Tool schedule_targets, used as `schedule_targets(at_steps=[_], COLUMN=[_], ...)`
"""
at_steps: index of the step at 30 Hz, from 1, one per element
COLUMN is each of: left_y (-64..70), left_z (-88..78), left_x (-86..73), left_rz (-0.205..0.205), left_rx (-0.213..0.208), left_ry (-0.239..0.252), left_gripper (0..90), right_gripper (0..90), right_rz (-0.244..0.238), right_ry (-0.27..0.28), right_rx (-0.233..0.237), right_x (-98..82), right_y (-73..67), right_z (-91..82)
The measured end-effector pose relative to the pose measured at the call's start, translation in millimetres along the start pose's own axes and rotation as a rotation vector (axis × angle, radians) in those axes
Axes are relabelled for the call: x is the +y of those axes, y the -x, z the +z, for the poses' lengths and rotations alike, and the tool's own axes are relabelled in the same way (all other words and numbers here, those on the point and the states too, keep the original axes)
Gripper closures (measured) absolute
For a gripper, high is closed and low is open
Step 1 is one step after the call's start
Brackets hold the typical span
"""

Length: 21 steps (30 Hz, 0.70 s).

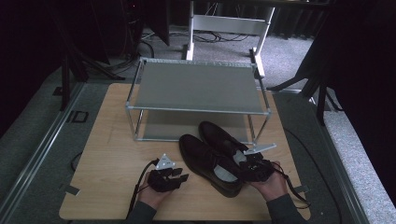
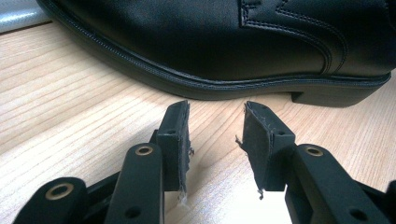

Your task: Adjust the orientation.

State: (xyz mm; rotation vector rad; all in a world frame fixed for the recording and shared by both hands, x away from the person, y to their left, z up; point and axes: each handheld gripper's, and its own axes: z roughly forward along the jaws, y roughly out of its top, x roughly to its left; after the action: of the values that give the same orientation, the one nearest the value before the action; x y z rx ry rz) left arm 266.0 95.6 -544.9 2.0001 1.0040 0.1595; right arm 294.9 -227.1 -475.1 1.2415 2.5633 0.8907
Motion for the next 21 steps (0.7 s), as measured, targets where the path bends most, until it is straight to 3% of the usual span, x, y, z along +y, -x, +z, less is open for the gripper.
schedule_targets(at_steps=[9,21], left_y=[1.0,3.3], left_z=[-0.1,3.2], left_x=[0.3,1.0], left_rz=[0.007,0.014], left_rx=[0.003,0.001], left_ry=[0.000,-0.005], left_gripper=[61.6,61.6], right_gripper=[67.4,75.5], right_rz=[0.022,0.029], right_ry=[-0.054,-0.062], right_rx=[0.006,0.012], right_x=[4.7,6.1], right_y=[0.8,2.4], right_z=[6.9,7.3])
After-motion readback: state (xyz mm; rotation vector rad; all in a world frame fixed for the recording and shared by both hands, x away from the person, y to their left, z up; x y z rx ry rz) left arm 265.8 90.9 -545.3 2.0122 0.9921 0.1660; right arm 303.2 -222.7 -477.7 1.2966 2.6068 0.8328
